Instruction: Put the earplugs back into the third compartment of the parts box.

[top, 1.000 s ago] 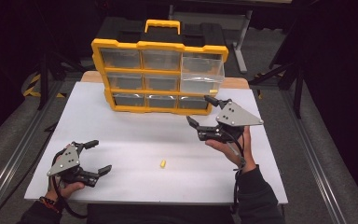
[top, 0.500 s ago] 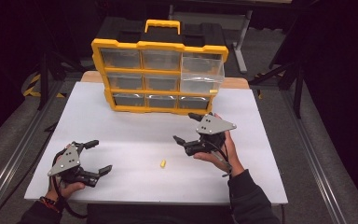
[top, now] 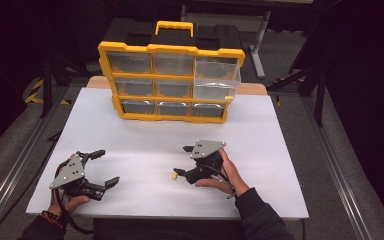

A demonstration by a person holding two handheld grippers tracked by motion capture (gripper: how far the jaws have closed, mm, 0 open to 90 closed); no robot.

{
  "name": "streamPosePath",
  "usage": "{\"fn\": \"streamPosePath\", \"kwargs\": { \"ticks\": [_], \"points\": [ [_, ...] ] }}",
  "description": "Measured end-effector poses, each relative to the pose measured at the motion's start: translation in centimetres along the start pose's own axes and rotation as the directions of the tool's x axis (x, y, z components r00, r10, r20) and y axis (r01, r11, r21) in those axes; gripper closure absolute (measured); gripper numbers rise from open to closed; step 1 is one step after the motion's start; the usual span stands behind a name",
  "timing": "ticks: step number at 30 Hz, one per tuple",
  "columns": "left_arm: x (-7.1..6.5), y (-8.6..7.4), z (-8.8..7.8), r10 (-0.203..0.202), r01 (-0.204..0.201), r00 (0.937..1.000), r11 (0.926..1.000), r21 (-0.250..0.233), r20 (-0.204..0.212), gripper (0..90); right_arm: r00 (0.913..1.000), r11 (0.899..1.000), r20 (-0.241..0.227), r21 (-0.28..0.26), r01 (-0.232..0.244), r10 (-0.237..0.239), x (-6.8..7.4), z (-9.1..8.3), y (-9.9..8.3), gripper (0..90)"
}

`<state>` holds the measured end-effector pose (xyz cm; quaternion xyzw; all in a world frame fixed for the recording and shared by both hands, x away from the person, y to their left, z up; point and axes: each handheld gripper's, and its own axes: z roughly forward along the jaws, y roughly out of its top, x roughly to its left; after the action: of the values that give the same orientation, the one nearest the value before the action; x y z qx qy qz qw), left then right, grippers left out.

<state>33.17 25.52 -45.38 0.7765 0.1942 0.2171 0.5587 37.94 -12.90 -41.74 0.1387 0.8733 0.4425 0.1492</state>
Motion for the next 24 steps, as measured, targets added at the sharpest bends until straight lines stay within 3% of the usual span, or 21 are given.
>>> {"fn": "streamPosePath", "kwargs": {
  "ticks": [5, 9, 16, 24],
  "points": [
    [0.0, 0.0, 0.0, 0.002, -0.002, 1.0000, 1.0000, 0.000, 0.002, 4.3, 0.9975, 0.997, -0.069, 0.079, -0.007, 0.013, 0.7, 2.3, -1.2, 33.3],
    [0.0, 0.0, 0.0, 0.001, -0.001, 1.0000, 1.0000, -0.001, 0.003, 4.3, 0.9965, 0.994, -0.083, 0.112, -0.004, 0.013, 1.0, 3.3, -1.6, 37.7],
    [0.0, 0.0, 0.0, 0.001, -0.001, 1.0000, 1.0000, -0.001, 0.005, 4.3, 0.9926, 0.990, -0.114, 0.135, -0.027, 0.043, 0.8, 4.2, -2.3, 55.3],
    [0.0, 0.0, 0.0, -0.001, 0.001, 1.0000, 1.0000, -0.002, 0.007, 4.3, 0.9898, 0.988, -0.137, 0.155, -0.019, 0.040, 0.9, 4.5, -2.4, 68.0]
  ]
}}
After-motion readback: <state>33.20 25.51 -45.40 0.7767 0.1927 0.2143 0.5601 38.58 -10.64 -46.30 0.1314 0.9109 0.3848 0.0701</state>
